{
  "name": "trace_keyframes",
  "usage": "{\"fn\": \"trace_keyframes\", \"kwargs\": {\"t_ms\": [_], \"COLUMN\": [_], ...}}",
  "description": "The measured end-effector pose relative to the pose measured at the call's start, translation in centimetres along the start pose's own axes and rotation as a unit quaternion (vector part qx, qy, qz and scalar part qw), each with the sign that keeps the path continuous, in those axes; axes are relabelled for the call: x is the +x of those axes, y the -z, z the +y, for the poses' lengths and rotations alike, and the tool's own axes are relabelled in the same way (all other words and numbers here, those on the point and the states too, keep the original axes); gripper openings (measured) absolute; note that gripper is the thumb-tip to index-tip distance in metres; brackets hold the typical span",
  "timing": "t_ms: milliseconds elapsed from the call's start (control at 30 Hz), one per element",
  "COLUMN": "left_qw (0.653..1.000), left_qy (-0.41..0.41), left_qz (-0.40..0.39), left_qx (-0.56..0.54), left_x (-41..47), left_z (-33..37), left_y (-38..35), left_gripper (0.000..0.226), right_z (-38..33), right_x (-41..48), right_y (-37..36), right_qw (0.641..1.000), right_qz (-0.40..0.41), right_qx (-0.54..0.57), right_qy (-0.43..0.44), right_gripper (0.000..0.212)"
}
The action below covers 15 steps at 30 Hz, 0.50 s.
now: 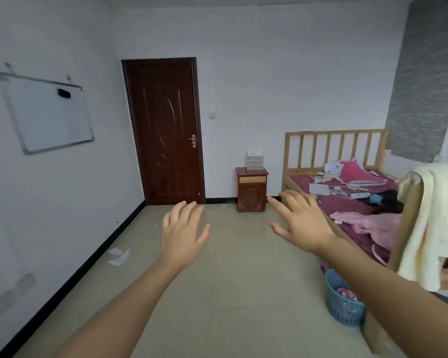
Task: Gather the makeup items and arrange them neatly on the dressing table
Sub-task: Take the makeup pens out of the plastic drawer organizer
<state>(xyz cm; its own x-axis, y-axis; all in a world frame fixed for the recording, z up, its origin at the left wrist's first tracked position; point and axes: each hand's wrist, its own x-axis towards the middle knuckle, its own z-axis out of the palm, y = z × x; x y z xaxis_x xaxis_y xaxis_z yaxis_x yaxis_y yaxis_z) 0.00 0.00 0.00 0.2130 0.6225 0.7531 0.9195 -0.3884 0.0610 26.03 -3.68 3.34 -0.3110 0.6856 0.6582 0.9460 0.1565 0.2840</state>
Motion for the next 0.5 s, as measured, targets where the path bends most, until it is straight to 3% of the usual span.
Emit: {"fn": "trace_keyframes", "kwargs": {"t_ms": [133, 500], "left_qw": [0.999, 0.999], "left_qy": [-0.019, -0.031], "left_qz": [0.035, -0.007], "left_qx": [0.037, 0.028], "left_x": [2.6, 15.6], "left_z": [-1.9, -4.3], "left_y": [-3.3, -14.1], "left_gripper": [0.045, 0.044], "right_z": [1.1, 7.3], "right_x": [2.5, 12.4], "right_y": [-3.8, -15.7], "right_qw": [1.000, 0.999], "right_qz": [0.000, 0.017], "right_qx": [-0.007, -0.040], "right_qy": [0.007, -0.008], "right_gripper": [0.055, 0.050]}}
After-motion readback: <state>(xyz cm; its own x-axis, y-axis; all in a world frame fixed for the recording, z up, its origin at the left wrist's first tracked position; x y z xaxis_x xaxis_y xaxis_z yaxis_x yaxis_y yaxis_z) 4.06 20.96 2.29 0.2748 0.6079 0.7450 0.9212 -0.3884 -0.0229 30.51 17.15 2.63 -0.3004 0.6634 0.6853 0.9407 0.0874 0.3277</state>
